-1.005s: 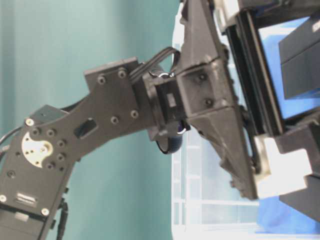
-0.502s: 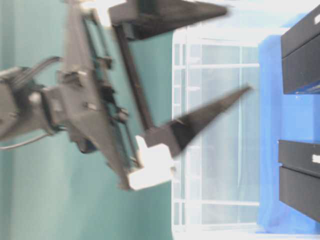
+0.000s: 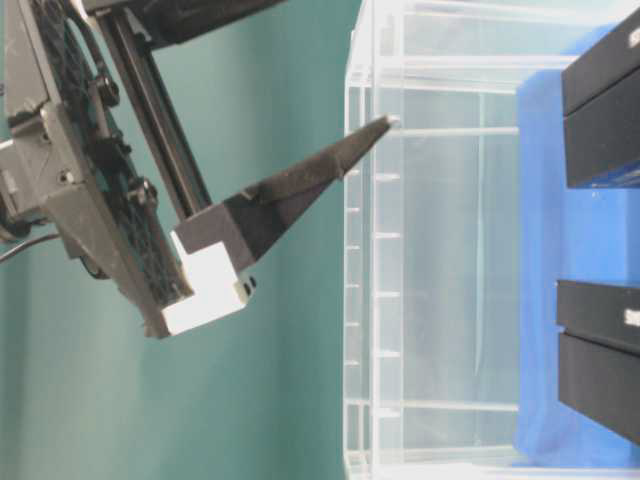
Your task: Take the box out of the case with the left arm.
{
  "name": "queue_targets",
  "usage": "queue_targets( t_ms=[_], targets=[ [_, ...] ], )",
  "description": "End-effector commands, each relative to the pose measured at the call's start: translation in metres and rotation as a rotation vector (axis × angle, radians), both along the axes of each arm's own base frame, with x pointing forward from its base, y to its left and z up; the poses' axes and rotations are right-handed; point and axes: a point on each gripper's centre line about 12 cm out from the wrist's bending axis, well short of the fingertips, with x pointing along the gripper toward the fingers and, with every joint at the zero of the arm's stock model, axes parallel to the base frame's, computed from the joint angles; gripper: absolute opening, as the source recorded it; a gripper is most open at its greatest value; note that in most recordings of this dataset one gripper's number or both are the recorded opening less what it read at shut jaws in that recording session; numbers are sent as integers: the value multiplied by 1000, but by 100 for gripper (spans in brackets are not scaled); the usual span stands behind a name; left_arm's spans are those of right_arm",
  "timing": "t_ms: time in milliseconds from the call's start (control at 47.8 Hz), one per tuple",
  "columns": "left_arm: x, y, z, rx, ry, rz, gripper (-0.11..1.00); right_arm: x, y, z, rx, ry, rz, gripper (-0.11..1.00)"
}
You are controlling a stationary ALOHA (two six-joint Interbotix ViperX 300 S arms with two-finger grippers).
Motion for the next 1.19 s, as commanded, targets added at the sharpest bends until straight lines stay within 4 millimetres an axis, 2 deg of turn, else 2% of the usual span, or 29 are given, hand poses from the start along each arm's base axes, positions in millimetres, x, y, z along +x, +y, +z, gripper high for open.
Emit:
queue_targets(
  t_ms=[0, 209, 377, 565, 754, 1172],
  targets=[
    [-4, 1, 21, 1, -43, -2, 87, 1, 0, 4, -4, -15, 3, 3],
    [-10, -5, 27, -1, -48, -14, 87, 1, 0, 4, -4, -13, 3, 3],
    [-26, -9, 39, -3, -58, -24, 87, 1, 0, 3, -4, -13, 3, 3],
    [-57, -8, 46, -6, -37, -21, 87, 2, 0, 2, -4, -6, 1, 3],
    [-98, -7, 57, -13, -35, -18, 87, 2, 0, 1, -3, 0, 1, 3],
    [-189, -6, 46, -32, 10, -10, 87, -2, 0, -8, -3, 40, -2, 3]
  ],
)
